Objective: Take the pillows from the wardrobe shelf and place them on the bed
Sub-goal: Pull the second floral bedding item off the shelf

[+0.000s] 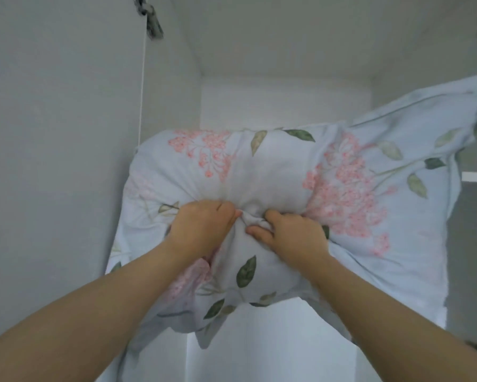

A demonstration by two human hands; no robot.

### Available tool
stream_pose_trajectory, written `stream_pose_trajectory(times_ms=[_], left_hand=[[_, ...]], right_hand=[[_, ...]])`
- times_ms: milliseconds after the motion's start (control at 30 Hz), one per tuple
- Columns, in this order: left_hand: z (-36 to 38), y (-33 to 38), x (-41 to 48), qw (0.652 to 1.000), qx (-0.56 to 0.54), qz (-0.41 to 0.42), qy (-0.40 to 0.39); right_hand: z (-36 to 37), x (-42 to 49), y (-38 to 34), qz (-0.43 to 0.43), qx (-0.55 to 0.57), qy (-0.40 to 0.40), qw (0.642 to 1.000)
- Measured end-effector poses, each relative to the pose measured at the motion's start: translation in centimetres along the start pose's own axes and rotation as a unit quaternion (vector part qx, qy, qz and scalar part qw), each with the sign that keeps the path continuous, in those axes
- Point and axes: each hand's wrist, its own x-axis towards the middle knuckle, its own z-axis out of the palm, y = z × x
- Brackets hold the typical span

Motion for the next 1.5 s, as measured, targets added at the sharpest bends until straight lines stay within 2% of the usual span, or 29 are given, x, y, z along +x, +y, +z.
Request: stream_pose_trajectory(times_ms=[67, 200, 467, 567, 633, 733, 867, 967, 1067, 1167, 1233, 1433, 1500], left_hand=[[-0.3, 1.4, -1.1, 1.000, -0.014, 0.010, -0.015], [-0.7, 4.5, -4.0, 0.997, -0.059, 0.020, -0.042], [-2.8, 13.9, -7.7, 0.967, -0.133, -0.012, -0.218], [-4.7, 19.2, -10.9, 0.904, -0.169, -0.017, -0.391], [-6.6, 22.4, -13.6, 0.865, -0.200, -0.039, -0.459], [-9.2, 25.8, -17.7, 0.837, -0.223, -0.058, -0.497], [-12.6, 29.1, -22.1, 0.779, -0.236, -0.079, -0.575], [-14.7, 30.0, -24.5, 0.752, -0.244, -0.107, -0.602], [-16.7, 29.8, -26.5, 0.710, -0.281, -0.158, -0.626], [-17.8, 28.9, -28.1, 0.669, -0.309, -0.237, -0.633], [-17.8, 28.3, -29.5, 0.642, -0.278, -0.301, -0.648], [-18.1, 25.7, -34.3, 0.499, -0.133, -0.494, -0.700], [-18.2, 24.6, -35.7, 0.428, -0.114, -0.560, -0.700]], right_hand=[[-0.1, -1.9, 0.3, 0.009, 0.034, -0.066, 0.997], [-0.5, -5.5, 0.3, 0.026, 0.011, -0.130, 0.991], [-1.4, -14.8, 2.9, 0.097, 0.014, -0.269, 0.958], [-1.0, -21.0, 3.6, 0.135, 0.049, -0.338, 0.930], [-0.7, -25.9, 3.5, 0.156, 0.076, -0.378, 0.909], [-0.3, -32.1, 2.6, 0.187, 0.119, -0.414, 0.883], [0.2, -38.5, 1.0, 0.231, 0.170, -0.469, 0.835], [0.1, -41.4, -0.4, 0.243, 0.207, -0.494, 0.809], [-0.1, -43.1, -2.2, 0.251, 0.236, -0.504, 0.792], [0.1, -43.9, -3.7, 0.268, 0.263, -0.507, 0.776], [0.5, -44.2, -4.3, 0.286, 0.278, -0.510, 0.762], [1.6, -43.7, -5.5, 0.351, 0.305, -0.502, 0.729], [1.9, -43.3, -5.8, 0.367, 0.307, -0.497, 0.724]])
